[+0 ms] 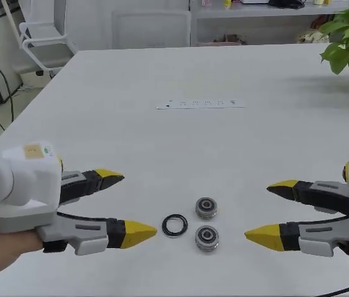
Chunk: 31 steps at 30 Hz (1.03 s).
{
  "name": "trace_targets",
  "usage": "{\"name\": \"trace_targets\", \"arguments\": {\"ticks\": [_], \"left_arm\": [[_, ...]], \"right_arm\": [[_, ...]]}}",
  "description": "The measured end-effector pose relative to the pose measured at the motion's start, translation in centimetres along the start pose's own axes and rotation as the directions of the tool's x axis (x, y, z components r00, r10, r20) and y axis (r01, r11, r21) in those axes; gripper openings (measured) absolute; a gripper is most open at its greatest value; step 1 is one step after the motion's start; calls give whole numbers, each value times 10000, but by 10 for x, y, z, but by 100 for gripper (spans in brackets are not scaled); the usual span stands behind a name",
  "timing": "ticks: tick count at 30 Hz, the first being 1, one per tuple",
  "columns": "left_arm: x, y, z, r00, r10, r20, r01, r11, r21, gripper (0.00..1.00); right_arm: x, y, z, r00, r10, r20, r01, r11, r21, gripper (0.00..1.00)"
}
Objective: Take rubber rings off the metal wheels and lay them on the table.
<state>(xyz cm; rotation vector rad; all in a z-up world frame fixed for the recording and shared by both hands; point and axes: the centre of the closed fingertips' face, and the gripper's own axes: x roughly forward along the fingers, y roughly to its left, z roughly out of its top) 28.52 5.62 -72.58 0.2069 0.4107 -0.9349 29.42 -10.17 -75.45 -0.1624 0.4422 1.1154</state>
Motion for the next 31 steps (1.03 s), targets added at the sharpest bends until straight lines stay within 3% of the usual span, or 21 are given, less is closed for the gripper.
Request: {"name": "trace_targets", "arguments": {"ticks": [5, 31], "left_arm": [[-2, -1, -3, 10000, 13, -60, -13, 10000, -68, 74], [-9, -2, -3, 9999, 144, 66, -143, 9998, -117, 78]], "right_arm": [[-5, 3, -3, 9999, -98, -42, 97, 9998, -169, 73], [-19, 5, -17, 9990, -407, -183, 405, 9991, -121, 84]]}}
